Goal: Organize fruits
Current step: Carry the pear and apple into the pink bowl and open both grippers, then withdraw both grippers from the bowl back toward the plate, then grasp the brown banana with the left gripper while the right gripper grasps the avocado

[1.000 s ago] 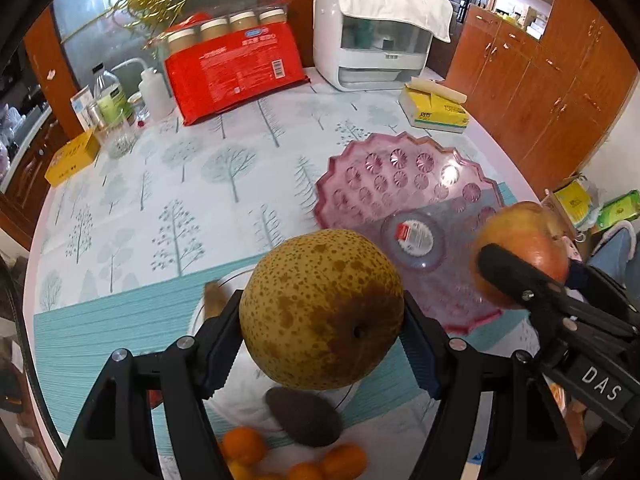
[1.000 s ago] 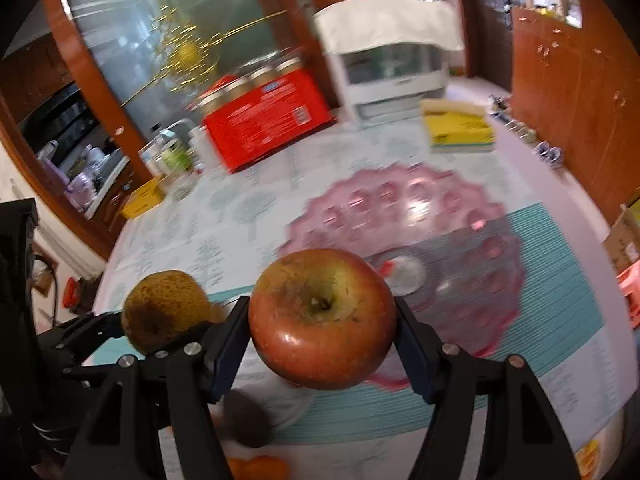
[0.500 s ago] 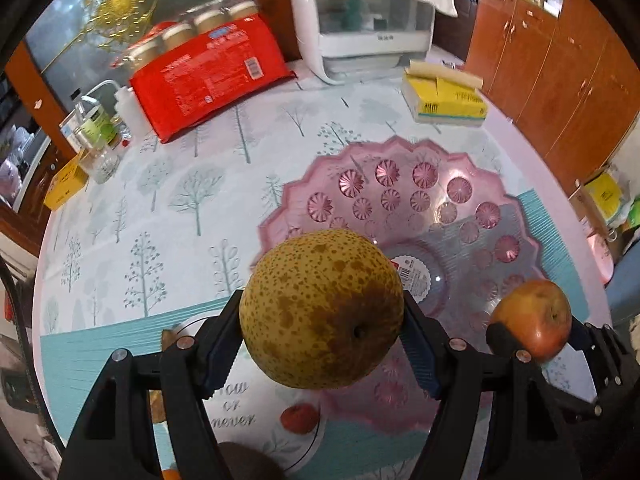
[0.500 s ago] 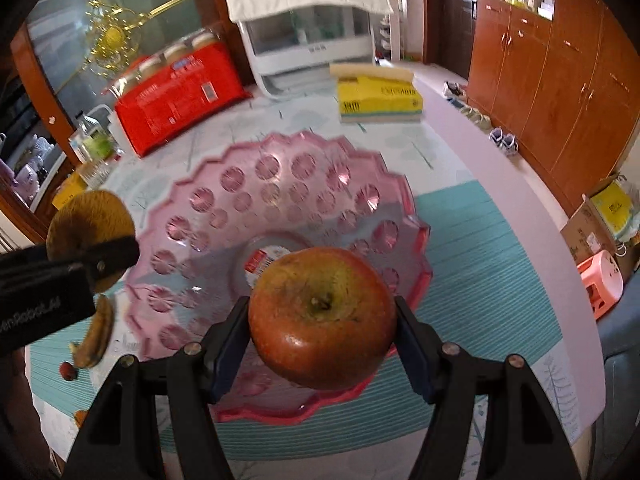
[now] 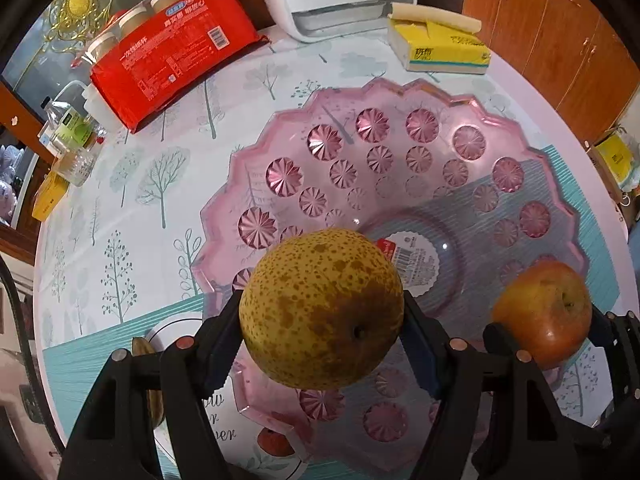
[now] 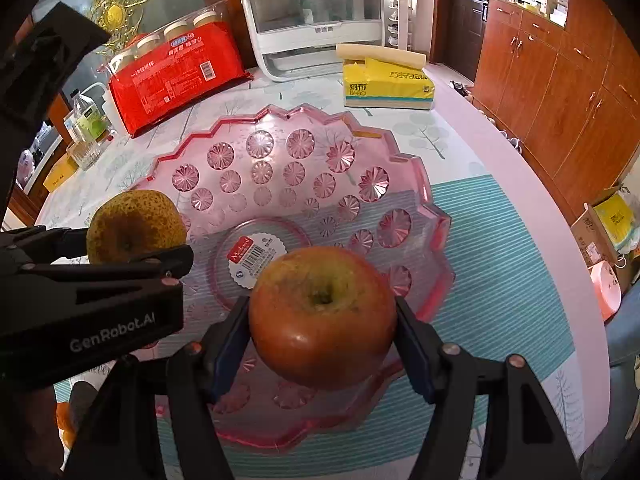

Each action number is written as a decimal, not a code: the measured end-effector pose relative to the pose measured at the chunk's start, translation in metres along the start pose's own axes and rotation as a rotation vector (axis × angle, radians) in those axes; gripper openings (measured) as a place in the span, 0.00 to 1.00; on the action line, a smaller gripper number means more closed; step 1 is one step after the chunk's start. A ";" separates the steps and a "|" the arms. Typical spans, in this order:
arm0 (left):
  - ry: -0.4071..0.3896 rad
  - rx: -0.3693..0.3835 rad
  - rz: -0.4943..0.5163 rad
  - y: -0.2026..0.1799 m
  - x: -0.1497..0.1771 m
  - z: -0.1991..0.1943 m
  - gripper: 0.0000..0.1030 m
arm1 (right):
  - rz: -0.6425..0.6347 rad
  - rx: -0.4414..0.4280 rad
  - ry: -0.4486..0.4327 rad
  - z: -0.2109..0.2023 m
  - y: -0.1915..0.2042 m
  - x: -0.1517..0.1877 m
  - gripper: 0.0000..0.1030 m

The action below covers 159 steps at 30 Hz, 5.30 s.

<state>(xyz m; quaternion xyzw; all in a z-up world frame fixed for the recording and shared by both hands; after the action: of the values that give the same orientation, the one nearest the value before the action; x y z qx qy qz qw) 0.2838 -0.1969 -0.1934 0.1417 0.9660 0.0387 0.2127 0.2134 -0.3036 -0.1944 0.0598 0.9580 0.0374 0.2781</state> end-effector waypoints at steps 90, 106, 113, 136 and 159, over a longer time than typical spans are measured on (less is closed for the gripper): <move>-0.265 0.030 -0.249 0.275 0.132 -0.153 0.93 | -0.085 0.001 -0.152 -0.134 0.189 0.016 0.69; -0.130 0.173 -0.132 0.256 0.141 -0.065 0.93 | -0.112 -0.030 0.028 -0.081 0.222 0.079 0.69; -0.063 0.212 -0.078 0.236 0.145 -0.035 0.93 | -0.115 -0.029 0.082 -0.066 0.221 0.100 0.69; 0.078 0.254 -0.059 0.206 0.148 0.026 0.93 | -0.111 -0.099 0.217 -0.025 0.221 0.130 0.69; 0.118 0.190 -0.004 0.205 0.156 0.043 0.57 | -0.156 -0.158 0.242 -0.012 0.231 0.135 0.58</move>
<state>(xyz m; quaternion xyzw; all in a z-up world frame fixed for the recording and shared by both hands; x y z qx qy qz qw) 0.2190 0.0452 -0.2676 0.1566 0.9765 -0.0453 0.1409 0.1155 -0.0570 -0.2317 -0.0418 0.9802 0.0979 0.1668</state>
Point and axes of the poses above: each gripper's, at about its wrist camera, not at the fingertips, and z roughly the way its jaws point, y to its left, x to its underside, the point moved 7 cm from there along z, roughly the way its jaws point, and after that the axes turned 4 degrees about -y, right-handed, at the moved point
